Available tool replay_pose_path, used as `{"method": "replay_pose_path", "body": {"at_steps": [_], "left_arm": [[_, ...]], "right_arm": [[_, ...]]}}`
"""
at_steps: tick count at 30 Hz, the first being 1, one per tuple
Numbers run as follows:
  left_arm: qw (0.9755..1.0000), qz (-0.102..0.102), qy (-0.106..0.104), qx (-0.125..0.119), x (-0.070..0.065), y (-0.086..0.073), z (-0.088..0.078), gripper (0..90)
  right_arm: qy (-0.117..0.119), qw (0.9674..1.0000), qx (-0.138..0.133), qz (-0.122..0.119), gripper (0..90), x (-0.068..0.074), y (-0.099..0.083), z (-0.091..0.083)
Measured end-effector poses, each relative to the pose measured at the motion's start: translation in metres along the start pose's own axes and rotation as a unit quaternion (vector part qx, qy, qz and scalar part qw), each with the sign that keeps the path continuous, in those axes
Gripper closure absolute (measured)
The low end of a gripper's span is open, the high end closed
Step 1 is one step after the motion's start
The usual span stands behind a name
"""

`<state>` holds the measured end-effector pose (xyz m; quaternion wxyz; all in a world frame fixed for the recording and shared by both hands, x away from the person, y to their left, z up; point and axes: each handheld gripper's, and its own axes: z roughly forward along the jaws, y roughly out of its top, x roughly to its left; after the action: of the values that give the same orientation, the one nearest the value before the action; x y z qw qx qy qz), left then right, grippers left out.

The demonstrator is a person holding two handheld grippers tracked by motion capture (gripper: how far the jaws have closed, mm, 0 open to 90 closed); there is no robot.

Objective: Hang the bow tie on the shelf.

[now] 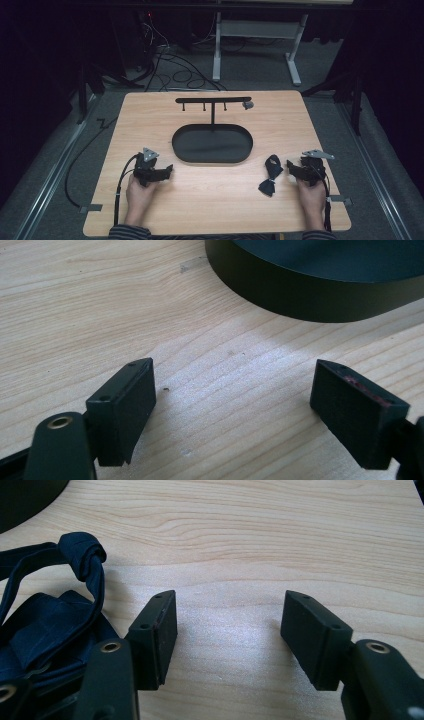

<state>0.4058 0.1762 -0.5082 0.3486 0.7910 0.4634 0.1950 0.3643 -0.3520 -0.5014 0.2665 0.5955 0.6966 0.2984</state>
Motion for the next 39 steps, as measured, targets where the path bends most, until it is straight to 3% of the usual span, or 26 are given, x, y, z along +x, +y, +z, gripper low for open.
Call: {"method": "replay_pose_path", "body": {"at_steps": [27,32,39], "left_arm": [[1.0000,0.000,0.000,0.000,-0.0001,0.0000,0.0000,18.8],[1.0000,0.000,0.000,0.000,-0.0001,0.0000,0.0000,18.8],[1.0000,0.000,0.000,0.000,-0.0001,0.0000,-0.0001,18.8]], "right_arm": [[0.002,1.0000,0.001,0.000,41.1,0.0003,0.0001,-0.0001],[0.011,0.9999,-0.001,0.001,41.3,-0.0009,0.0000,-0.0003],[0.021,0.9997,-0.004,0.008,49.7,-0.0022,0.0002,-0.0012]]}}
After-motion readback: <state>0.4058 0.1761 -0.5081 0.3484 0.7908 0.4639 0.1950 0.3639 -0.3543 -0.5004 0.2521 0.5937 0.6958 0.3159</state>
